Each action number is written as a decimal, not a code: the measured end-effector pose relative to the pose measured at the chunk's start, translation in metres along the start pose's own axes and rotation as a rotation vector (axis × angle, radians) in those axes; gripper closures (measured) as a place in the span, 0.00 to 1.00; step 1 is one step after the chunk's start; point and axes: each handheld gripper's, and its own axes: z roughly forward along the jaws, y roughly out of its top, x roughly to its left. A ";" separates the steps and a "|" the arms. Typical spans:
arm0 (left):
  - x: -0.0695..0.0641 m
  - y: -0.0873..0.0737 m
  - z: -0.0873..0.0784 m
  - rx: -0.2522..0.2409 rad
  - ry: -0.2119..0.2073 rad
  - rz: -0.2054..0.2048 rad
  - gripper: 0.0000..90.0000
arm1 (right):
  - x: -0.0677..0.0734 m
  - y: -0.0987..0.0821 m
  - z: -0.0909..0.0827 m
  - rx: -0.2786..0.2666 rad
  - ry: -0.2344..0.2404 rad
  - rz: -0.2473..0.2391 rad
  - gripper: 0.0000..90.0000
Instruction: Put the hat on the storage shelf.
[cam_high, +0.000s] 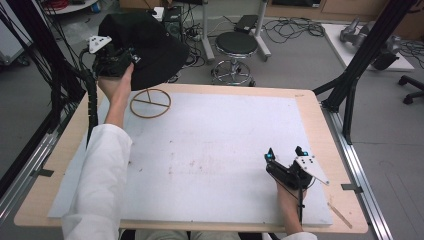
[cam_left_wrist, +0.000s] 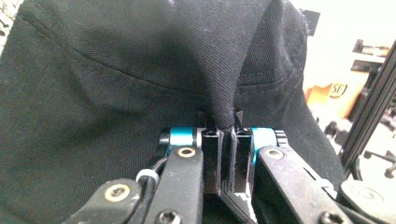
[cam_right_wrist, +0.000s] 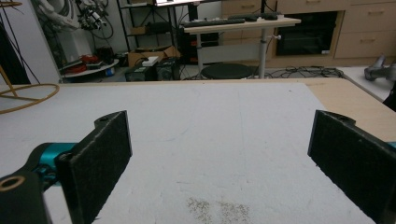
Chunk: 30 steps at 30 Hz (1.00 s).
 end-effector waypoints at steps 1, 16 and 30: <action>0.000 -0.002 0.002 0.021 0.007 0.007 0.96 | 0.000 0.000 0.000 0.000 0.000 0.000 0.06; 0.008 -0.011 0.007 0.108 0.000 0.020 0.96 | 0.001 0.000 0.000 0.004 0.003 -0.003 0.06; 0.013 -0.012 0.007 0.115 -0.056 -0.023 0.92 | 0.000 0.000 -0.001 0.000 -0.002 -0.007 0.06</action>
